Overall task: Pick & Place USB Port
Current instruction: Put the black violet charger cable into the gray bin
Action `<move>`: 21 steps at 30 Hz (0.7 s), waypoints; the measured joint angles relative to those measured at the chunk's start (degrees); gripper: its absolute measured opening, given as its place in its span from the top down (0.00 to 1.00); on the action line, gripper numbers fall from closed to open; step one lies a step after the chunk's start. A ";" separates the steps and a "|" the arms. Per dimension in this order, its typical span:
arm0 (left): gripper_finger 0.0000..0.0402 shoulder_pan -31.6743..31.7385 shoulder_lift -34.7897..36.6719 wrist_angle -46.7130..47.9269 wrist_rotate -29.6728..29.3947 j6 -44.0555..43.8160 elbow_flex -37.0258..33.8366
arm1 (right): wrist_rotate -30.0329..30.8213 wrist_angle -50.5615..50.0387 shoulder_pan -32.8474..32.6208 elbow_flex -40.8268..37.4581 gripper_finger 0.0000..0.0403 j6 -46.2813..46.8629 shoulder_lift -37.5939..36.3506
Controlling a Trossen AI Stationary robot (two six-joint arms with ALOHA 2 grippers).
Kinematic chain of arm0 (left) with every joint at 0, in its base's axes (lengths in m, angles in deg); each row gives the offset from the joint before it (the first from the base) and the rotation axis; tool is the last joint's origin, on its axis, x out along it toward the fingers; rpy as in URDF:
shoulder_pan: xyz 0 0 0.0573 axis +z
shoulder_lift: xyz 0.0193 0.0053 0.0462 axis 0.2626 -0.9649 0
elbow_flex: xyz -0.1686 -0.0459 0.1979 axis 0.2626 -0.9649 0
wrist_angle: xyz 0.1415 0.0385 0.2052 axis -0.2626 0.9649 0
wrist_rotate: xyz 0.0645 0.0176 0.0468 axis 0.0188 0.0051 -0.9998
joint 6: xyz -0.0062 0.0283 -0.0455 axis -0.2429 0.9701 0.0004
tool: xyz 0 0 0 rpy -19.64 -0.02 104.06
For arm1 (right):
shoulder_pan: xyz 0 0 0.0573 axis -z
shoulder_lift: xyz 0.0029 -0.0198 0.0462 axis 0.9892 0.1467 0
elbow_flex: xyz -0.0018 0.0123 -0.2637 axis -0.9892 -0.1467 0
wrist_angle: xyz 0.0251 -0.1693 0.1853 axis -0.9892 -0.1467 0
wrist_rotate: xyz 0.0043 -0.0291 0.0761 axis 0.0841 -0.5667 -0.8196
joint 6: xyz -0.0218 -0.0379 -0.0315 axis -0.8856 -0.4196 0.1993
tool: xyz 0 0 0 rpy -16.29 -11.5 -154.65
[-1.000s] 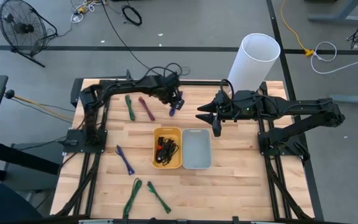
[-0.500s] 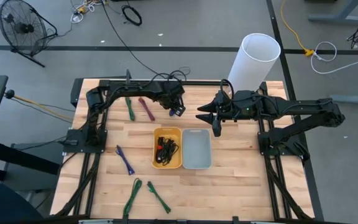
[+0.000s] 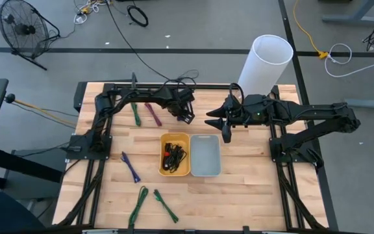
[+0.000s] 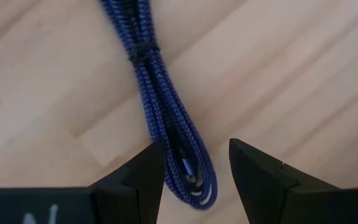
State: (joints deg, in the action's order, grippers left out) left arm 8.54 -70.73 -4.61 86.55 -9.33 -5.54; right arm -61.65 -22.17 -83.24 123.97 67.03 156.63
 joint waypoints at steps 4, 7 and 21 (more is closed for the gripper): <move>0.55 -0.19 -0.44 0.13 -1.17 0.02 0.00 | -0.02 -0.10 -0.01 0.01 0.60 0.00 0.00; 0.58 -0.09 -0.44 0.18 -1.58 0.00 0.02 | -0.02 -0.42 -0.02 0.01 0.60 0.00 0.00; 0.98 1.51 -0.20 1.68 3.22 -2.03 0.07 | 0.00 -0.87 -0.02 0.00 0.60 0.00 0.00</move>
State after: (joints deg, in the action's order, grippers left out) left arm 10.06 -70.93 -2.93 89.77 -11.35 -5.48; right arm -61.65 -23.05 -83.26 123.97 67.03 156.63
